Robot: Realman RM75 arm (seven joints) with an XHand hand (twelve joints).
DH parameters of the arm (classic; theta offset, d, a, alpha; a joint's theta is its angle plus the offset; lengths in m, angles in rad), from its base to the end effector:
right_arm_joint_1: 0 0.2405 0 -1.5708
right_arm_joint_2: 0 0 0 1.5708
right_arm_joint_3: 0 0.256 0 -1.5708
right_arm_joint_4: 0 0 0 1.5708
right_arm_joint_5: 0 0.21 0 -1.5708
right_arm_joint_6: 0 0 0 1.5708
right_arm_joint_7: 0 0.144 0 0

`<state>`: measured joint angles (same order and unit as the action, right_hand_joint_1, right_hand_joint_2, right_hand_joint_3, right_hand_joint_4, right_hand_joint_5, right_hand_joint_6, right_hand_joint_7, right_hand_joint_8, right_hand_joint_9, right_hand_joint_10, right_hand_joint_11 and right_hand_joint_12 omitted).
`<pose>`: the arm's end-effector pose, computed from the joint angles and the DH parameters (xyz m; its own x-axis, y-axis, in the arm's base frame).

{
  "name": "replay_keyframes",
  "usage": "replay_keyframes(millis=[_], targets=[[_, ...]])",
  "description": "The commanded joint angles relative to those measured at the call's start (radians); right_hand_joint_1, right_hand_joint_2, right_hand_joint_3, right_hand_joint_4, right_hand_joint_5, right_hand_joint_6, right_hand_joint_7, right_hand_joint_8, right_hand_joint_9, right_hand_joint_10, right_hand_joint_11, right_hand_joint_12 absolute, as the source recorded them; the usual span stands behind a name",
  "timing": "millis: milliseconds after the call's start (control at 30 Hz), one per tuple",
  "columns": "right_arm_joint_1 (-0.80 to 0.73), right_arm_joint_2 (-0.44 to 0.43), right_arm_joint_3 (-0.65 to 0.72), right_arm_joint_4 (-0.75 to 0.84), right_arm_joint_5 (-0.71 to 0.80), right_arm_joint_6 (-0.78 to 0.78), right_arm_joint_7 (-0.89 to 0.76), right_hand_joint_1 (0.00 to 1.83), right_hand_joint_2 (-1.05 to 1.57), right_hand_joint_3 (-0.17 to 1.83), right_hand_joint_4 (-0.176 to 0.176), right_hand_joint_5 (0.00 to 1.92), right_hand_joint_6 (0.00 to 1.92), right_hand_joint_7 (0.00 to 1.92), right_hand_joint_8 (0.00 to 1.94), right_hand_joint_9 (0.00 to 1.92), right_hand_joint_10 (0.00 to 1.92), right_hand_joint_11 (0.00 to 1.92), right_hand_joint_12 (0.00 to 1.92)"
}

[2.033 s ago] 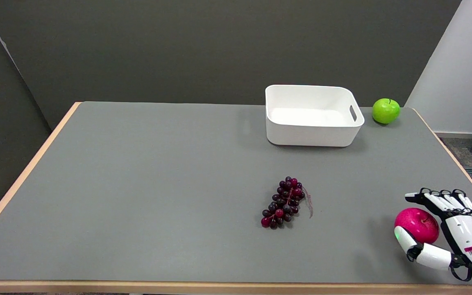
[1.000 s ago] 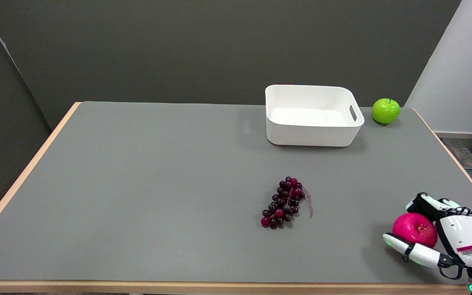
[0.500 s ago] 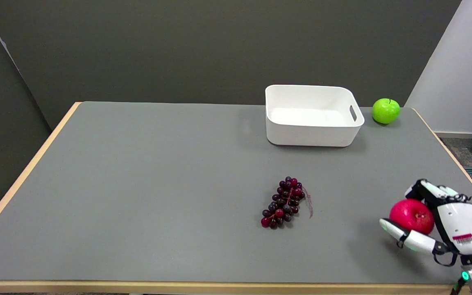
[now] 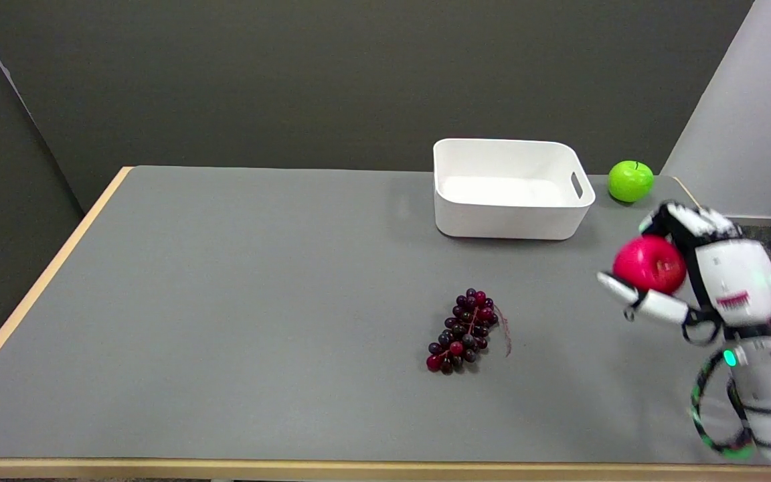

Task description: Pick up the red apple.

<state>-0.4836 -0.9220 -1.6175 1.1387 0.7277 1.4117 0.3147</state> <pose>-0.2581 -0.1581 0.4616 0.8238 0.5560 0.1106 -0.1703 0.0567 0.9838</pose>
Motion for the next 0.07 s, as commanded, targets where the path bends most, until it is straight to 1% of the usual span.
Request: replay_keyframes(millis=[33, 67], targets=[[0.381, 0.171, 0.007, 0.102, -0.031, -0.36, -0.067, 1.17, 1.04, 0.55, -0.176, 0.65, 1.58, 0.69, 1.64, 0.91, 1.92, 0.6, 1.86], [0.412, 0.172, 0.01, 0.1, -0.037, -0.405, -0.067, 1.17, 1.04, 0.55, -0.176, 0.65, 1.58, 0.69, 1.64, 0.91, 1.92, 0.61, 1.86]])
